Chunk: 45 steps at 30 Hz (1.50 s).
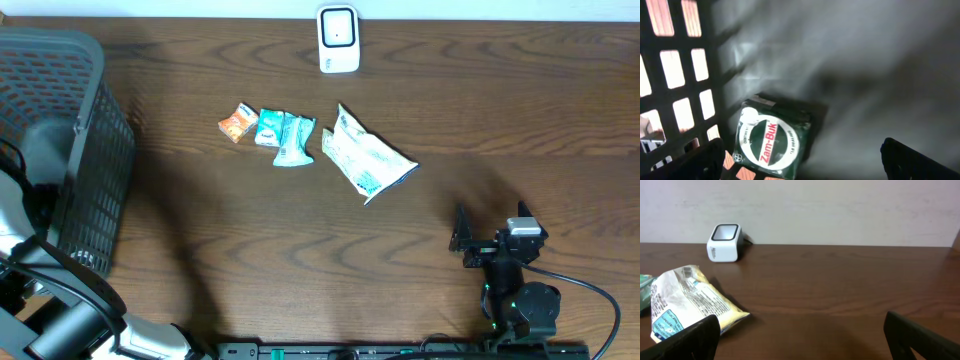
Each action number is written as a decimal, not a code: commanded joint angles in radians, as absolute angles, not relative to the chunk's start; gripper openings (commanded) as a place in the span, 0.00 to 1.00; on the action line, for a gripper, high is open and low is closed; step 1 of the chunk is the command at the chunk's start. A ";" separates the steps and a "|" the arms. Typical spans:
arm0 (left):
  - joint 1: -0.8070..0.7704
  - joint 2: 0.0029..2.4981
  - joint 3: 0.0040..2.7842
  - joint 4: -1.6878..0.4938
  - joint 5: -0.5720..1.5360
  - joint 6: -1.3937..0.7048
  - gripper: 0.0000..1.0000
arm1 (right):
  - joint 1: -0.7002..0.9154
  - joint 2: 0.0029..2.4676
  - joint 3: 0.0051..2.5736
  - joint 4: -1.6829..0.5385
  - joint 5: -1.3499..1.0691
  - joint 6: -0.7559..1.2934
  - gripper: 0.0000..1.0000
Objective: Scan the item barcode
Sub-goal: 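Reach the left gripper into the basket toward the green Zam-Buk tin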
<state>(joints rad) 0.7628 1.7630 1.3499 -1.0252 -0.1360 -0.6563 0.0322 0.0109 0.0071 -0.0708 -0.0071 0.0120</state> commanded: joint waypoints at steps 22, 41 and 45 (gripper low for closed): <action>0.826 1.778 1.175 -0.949 -0.142 -0.595 0.98 | 0.030 0.007 0.006 -0.076 -0.006 0.022 0.99; 0.826 1.779 1.115 -0.848 -0.140 -0.572 0.93 | 0.030 0.007 0.006 -0.076 -0.006 0.022 0.99; 0.826 1.781 1.107 -0.805 -0.063 -0.487 0.91 | 0.030 0.007 0.006 -0.076 -0.006 0.022 0.99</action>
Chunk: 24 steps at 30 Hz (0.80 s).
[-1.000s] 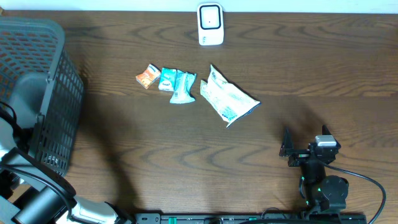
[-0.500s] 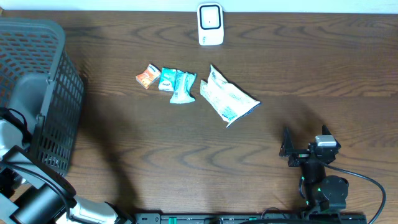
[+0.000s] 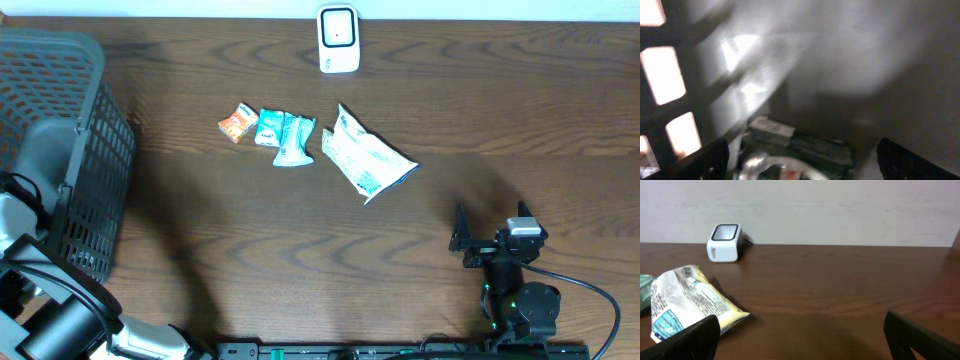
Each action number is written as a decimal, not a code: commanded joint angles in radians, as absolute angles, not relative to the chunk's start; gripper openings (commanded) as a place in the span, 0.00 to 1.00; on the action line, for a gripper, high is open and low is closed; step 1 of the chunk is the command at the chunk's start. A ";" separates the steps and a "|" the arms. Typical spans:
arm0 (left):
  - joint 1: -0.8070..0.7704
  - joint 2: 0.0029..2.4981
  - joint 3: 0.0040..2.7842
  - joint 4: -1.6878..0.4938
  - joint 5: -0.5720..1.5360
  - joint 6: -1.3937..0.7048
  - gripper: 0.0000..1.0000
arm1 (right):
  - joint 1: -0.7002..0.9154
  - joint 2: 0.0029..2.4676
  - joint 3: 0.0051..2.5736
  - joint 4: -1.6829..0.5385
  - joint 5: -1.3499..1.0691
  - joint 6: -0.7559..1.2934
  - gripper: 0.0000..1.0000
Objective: Scan the item barcode
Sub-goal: 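Reach the left gripper into the basket toward the green Zam-Buk tin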
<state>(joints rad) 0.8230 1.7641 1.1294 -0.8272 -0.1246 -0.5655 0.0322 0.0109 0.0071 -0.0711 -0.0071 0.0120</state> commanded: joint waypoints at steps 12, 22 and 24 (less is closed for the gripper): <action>0.826 1.818 1.100 -0.774 -0.026 -0.464 0.81 | 0.030 0.007 0.006 -0.076 -0.006 0.022 0.99; 0.826 1.818 1.100 -0.710 0.016 -0.467 0.79 | 0.030 0.007 0.006 -0.076 -0.006 0.022 0.99; 0.826 1.818 1.100 -0.690 0.086 -0.459 0.79 | 0.030 0.007 0.006 -0.076 -0.006 0.022 0.99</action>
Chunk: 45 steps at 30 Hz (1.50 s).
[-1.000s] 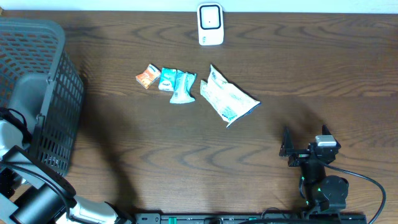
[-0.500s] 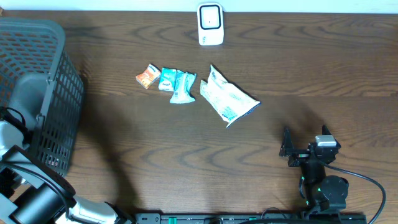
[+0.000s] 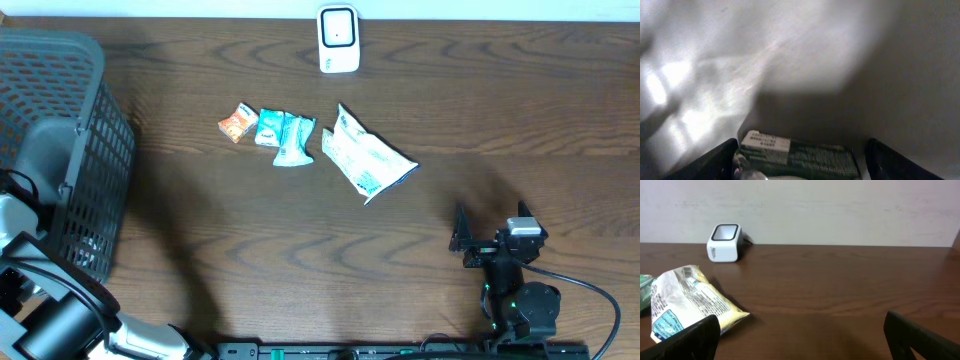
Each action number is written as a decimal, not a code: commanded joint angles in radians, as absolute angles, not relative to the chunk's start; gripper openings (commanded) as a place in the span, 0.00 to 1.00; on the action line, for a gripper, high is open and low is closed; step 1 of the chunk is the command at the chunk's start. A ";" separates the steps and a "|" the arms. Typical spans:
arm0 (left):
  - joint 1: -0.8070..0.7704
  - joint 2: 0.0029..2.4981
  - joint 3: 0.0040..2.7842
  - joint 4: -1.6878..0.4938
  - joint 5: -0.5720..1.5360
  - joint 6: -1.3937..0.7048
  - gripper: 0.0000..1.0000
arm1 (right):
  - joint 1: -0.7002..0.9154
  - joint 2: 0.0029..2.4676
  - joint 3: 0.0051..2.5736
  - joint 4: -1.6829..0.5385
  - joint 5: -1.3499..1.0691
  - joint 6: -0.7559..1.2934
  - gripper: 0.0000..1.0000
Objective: Scan the item barcode
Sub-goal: 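Reach the left gripper into the basket toward the green Zam-Buk tin, then grasp the green Zam-Buk tin with the left gripper and lift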
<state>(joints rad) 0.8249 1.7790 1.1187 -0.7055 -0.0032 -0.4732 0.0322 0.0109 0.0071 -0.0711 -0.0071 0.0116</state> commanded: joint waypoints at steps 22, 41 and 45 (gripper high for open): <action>0.826 1.818 1.102 -0.701 0.227 -0.281 0.95 | 0.030 0.007 0.006 -0.076 -0.006 0.022 0.99; 0.826 1.820 1.053 -0.721 0.183 -0.278 0.71 | 0.030 0.007 0.006 -0.076 -0.006 0.022 0.99; 0.826 1.819 1.085 -0.742 0.184 -0.279 0.66 | 0.030 0.007 0.006 -0.076 -0.006 0.022 0.99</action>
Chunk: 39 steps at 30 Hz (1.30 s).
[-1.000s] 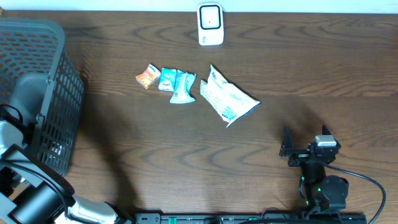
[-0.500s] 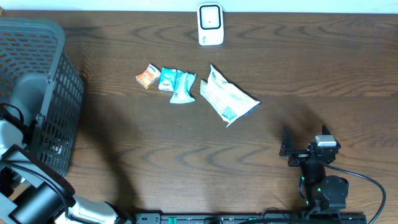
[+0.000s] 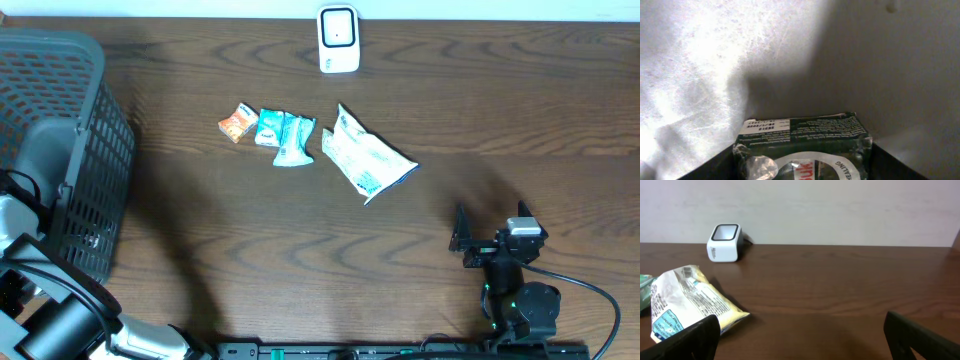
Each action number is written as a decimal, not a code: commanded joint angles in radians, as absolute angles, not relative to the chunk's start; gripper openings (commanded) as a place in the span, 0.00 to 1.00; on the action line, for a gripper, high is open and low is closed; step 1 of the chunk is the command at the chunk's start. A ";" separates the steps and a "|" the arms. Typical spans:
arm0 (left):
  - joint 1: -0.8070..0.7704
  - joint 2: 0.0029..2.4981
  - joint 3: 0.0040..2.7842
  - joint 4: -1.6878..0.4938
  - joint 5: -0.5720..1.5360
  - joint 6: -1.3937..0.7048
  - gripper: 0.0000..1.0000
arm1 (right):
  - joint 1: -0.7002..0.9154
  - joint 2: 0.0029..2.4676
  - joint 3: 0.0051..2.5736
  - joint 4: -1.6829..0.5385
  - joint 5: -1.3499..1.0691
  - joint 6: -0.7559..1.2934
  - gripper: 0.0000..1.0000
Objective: Scan the item barcode
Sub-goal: 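Grasp the green Zam-Buk tin with the left gripper and lift, then carry the tin out and drop it below the tissue packs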
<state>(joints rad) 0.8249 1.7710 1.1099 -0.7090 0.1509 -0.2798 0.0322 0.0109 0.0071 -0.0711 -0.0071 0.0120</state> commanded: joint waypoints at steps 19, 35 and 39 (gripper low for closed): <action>0.826 1.643 1.671 -1.040 0.202 -0.330 0.61 | 0.030 0.007 0.006 -0.076 -0.006 0.022 0.99; 0.554 1.304 1.850 -0.876 0.602 -0.484 0.61 | 0.030 0.007 0.006 -0.076 -0.006 0.022 0.99; 0.352 1.329 1.843 -0.891 0.589 -0.421 0.61 | 0.030 0.007 0.006 -0.076 -0.006 0.022 0.99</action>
